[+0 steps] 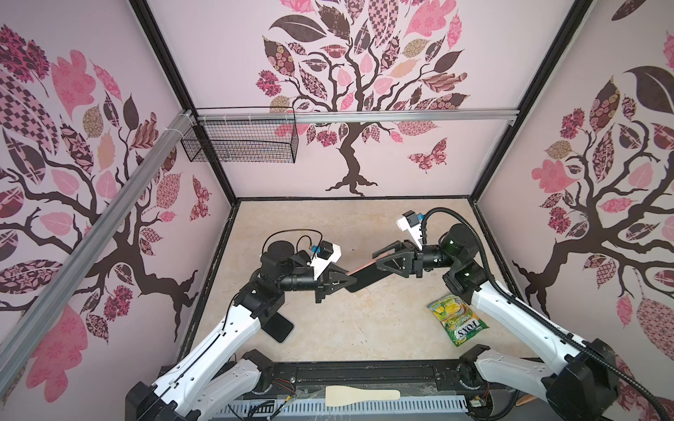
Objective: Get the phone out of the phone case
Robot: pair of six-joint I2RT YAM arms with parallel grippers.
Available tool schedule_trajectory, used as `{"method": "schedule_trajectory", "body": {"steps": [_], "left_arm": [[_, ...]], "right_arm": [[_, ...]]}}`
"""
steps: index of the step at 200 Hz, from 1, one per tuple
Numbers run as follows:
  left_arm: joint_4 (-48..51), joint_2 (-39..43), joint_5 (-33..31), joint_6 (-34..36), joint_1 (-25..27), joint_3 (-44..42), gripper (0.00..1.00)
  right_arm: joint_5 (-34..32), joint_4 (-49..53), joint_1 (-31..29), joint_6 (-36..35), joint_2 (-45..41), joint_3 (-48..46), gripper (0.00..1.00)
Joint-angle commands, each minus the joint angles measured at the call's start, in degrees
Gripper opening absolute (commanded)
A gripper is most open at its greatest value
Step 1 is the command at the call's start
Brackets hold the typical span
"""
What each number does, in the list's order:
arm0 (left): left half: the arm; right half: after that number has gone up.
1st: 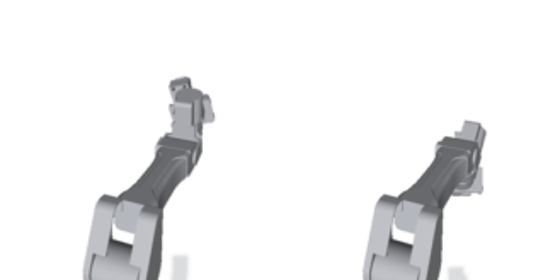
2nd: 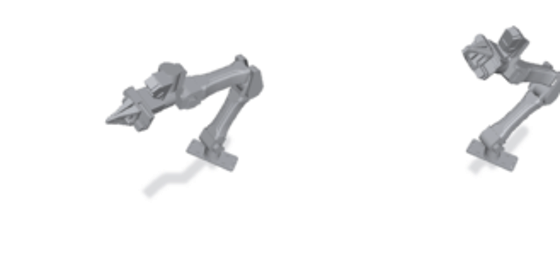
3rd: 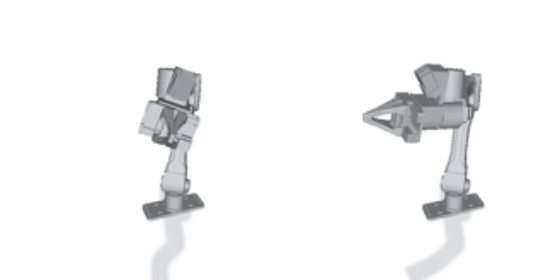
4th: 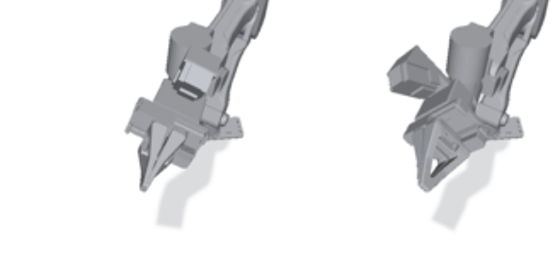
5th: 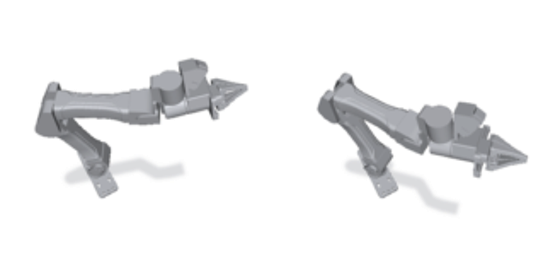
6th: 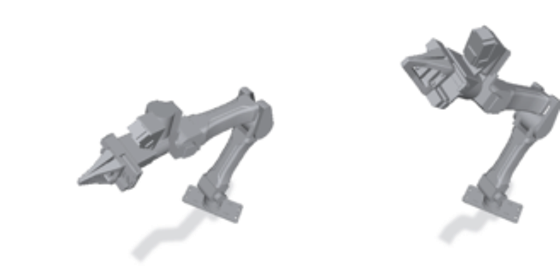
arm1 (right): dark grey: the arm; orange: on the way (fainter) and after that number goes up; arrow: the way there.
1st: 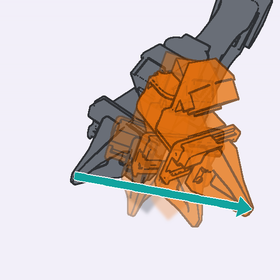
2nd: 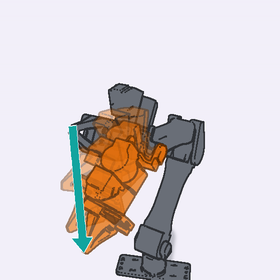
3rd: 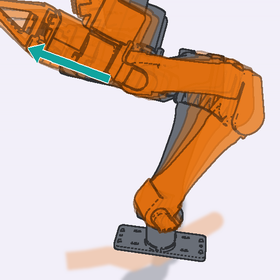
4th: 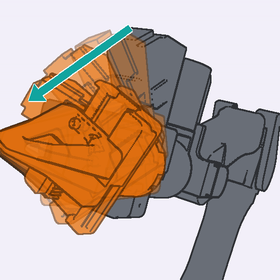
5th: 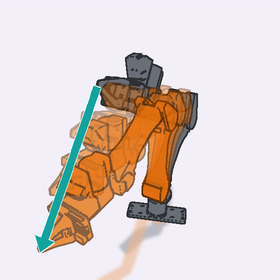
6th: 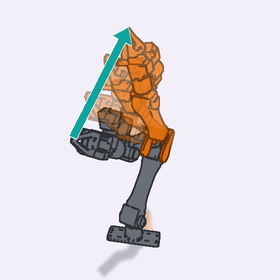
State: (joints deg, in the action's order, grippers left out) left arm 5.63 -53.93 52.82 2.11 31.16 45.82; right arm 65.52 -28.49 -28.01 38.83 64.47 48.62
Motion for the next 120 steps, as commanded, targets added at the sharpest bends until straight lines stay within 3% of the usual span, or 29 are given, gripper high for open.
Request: {"method": "schedule_trajectory", "body": {"steps": [1,120], "left_arm": [[-2.3,1.2,0.8,1.7,0.2,0.2,0.0],[-1.1,1.5,0.2,4.0,0.2,0.6,0.0]], "right_arm": [[0.0,-1.6,-0.2,0.3,0.6,2.8,0.46],[-1.0,0.8,-0.5,2.5,1.2,3.1,0.33]]}}
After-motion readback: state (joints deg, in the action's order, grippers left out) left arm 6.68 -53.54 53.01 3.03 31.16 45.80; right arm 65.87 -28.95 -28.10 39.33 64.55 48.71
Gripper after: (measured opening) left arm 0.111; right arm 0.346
